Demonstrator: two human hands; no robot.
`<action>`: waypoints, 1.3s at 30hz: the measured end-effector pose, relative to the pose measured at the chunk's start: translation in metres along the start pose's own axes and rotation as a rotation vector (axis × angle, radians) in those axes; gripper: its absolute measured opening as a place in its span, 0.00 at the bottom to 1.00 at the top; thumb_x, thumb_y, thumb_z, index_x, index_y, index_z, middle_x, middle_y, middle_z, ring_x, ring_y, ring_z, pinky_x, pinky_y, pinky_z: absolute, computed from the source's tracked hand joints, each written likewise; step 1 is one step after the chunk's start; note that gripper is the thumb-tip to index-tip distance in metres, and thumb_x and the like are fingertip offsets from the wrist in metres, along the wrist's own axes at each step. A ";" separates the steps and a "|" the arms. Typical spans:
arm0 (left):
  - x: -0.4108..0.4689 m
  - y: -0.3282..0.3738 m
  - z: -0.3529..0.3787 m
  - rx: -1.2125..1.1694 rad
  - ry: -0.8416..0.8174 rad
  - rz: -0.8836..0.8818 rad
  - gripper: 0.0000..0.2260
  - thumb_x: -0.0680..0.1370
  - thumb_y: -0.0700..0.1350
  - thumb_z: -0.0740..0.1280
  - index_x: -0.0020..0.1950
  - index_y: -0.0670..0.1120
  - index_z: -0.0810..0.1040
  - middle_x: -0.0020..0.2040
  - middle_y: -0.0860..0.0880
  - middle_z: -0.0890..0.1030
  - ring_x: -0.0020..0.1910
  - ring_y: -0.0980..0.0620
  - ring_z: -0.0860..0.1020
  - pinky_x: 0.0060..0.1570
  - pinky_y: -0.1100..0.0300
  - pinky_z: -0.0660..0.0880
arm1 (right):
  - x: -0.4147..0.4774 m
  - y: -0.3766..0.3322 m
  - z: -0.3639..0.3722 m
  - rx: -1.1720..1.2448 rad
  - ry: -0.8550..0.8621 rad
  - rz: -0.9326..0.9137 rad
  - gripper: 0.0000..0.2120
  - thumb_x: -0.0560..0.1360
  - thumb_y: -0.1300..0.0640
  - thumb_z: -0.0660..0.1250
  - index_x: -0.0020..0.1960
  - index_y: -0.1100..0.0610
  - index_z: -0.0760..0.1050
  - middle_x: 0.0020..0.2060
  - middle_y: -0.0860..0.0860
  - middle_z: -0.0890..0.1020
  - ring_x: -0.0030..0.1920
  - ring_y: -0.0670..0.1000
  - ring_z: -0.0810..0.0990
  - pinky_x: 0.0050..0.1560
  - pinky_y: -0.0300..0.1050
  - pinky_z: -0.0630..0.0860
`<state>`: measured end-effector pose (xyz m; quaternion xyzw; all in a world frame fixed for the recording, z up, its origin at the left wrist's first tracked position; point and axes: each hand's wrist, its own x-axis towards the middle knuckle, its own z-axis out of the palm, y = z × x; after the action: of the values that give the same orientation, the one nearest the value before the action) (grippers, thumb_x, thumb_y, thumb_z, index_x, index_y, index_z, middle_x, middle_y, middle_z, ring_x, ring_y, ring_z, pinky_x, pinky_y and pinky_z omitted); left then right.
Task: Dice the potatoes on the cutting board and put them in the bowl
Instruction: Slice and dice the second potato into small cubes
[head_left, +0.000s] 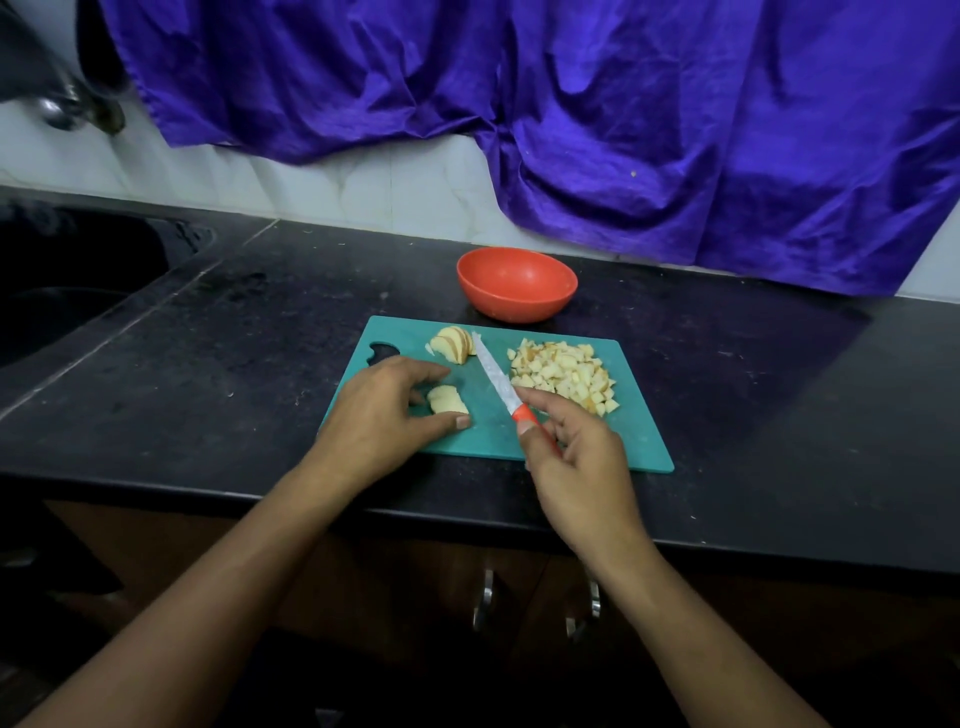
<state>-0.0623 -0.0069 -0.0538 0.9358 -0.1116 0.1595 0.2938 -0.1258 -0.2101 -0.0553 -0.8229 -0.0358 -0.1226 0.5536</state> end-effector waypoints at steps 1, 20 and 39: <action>-0.001 -0.003 -0.002 0.010 0.002 -0.012 0.29 0.70 0.64 0.76 0.67 0.54 0.80 0.58 0.55 0.81 0.49 0.60 0.76 0.47 0.60 0.72 | -0.001 -0.001 0.000 -0.074 -0.003 -0.015 0.17 0.83 0.56 0.66 0.70 0.44 0.77 0.37 0.45 0.79 0.33 0.41 0.71 0.32 0.33 0.67; -0.007 0.002 -0.008 -0.036 0.011 -0.061 0.16 0.73 0.57 0.76 0.59 0.56 0.84 0.43 0.63 0.78 0.47 0.62 0.77 0.50 0.57 0.76 | -0.009 -0.035 0.029 -0.730 -0.101 -0.260 0.24 0.84 0.53 0.56 0.80 0.47 0.62 0.54 0.47 0.79 0.49 0.48 0.79 0.48 0.46 0.78; -0.007 0.006 -0.009 0.007 0.030 -0.051 0.15 0.74 0.55 0.76 0.59 0.55 0.85 0.45 0.62 0.77 0.48 0.61 0.77 0.52 0.56 0.77 | -0.006 -0.042 0.034 -0.966 -0.234 -0.266 0.29 0.83 0.56 0.59 0.82 0.51 0.57 0.53 0.51 0.80 0.49 0.53 0.80 0.42 0.46 0.69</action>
<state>-0.0730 -0.0057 -0.0466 0.9368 -0.0830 0.1664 0.2962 -0.1347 -0.1626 -0.0311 -0.9813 -0.1412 -0.1017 0.0820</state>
